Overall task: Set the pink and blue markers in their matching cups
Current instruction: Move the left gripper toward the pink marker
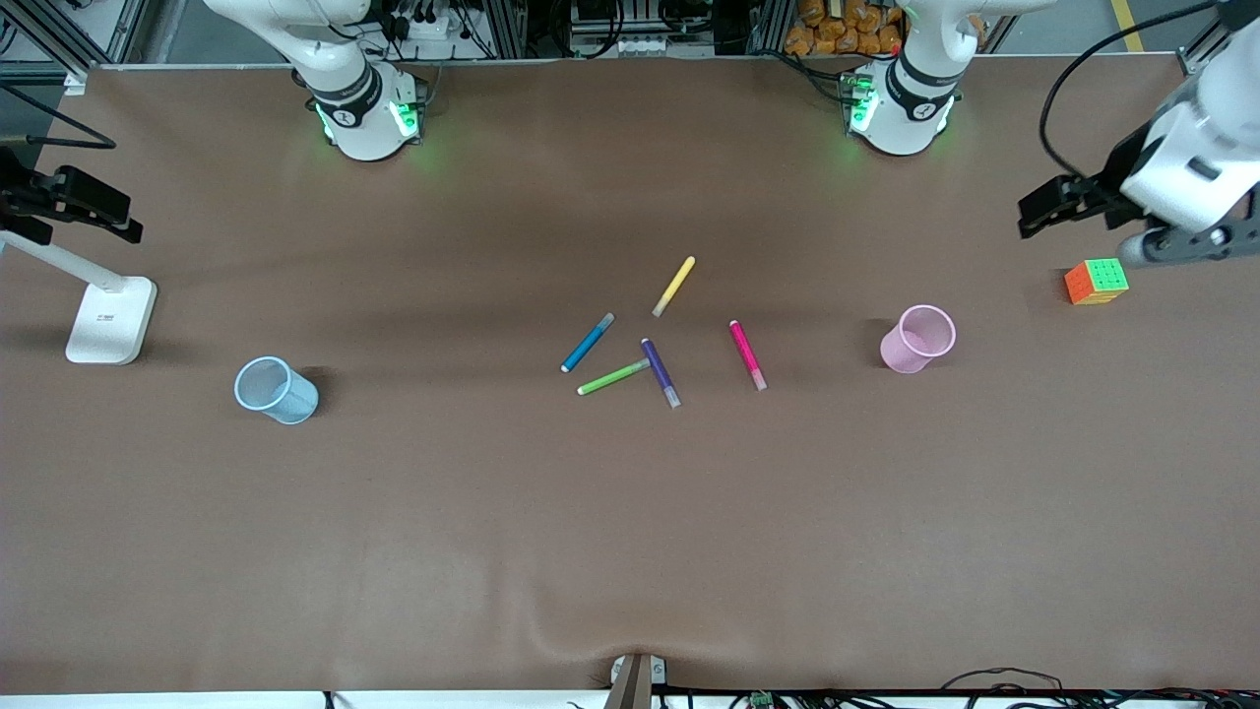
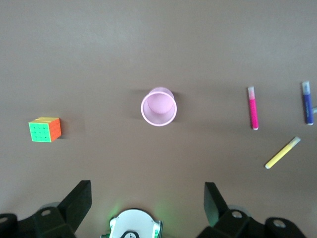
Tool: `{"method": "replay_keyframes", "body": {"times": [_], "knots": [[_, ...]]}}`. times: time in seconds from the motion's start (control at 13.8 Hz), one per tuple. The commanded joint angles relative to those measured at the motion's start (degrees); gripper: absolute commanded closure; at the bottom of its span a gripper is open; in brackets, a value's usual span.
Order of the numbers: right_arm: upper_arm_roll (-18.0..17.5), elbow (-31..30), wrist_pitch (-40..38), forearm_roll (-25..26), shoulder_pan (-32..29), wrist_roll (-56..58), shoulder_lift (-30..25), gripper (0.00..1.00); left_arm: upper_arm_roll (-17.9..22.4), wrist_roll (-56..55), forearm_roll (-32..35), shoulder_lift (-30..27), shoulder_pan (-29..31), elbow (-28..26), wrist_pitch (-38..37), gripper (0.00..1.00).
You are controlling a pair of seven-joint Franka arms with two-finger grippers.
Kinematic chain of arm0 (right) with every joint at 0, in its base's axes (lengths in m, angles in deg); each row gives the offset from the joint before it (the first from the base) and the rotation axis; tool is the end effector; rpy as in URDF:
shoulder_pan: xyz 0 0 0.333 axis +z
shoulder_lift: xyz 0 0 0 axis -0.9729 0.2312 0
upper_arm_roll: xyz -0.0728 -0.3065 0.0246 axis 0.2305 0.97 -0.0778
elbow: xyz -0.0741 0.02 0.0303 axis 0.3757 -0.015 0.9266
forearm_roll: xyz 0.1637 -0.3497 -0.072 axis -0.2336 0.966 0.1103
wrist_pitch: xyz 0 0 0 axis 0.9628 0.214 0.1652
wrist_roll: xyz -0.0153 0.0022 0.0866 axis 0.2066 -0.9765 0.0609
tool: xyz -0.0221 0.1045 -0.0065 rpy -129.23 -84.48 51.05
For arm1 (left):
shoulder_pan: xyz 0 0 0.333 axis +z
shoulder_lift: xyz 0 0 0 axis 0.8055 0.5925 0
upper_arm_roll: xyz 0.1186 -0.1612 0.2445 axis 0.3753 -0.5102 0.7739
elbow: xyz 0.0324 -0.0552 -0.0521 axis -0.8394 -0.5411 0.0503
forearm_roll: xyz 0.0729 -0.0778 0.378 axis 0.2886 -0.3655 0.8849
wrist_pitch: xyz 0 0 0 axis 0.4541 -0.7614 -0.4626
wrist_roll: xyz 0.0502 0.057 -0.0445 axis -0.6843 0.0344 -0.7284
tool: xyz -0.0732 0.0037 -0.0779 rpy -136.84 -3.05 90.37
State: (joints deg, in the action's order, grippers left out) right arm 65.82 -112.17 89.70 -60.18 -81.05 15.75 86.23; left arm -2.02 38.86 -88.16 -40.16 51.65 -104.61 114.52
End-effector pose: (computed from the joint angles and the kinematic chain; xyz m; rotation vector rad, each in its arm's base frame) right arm 0.5392 -0.0160 0.6580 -3.1202 -0.0050 0.1112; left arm 0.5294 -0.0774 0.5988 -3.0756 -0.1235 0.2282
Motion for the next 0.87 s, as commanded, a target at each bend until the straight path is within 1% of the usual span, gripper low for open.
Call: {"method": "replay_keyframes", "body": {"times": [0.0, 0.15, 0.29, 0.44, 0.65, 0.8], "knots": [[-0.63, 0.46, -0.55, -0.90, -1.21, 0.78, 0.01, 0.00, -1.15, -1.28, -0.45, 2.79, -0.10, 1.25, -2.30, 0.00], [-0.63, 0.46, -0.64, -1.42, -1.21, 0.78, 0.01, 0.00, -1.77, -1.73, -0.54, 3.14, -0.10, 1.17, -3.00, 0.00], [-0.63, 0.46, -0.99, -1.51, -1.29, 0.87, 0.01, 0.00, -2.12, -2.77, -1.93, 3.85, -0.19, 1.34, -5.62, 0.00], [-0.63, 0.46, -1.08, -1.51, -1.29, 0.87, 0.01, 0.00, -2.65, -4.80, -2.81, 5.86, -0.19, 1.60, -7.65, 0.00], [-0.63, 0.37, -1.17, -1.60, -2.00, 0.87, 0.10, 0.00, -3.18, -8.65, -7.55, 8.23, -0.45, 1.52, -8.45, 0.00], [-0.63, 0.37, -1.17, -2.74, -2.70, 0.95, 0.10, 0.00, -3.44, -12.08, -9.50, 10.43, -2.11, 1.61, -8.54, 0.00]]}}
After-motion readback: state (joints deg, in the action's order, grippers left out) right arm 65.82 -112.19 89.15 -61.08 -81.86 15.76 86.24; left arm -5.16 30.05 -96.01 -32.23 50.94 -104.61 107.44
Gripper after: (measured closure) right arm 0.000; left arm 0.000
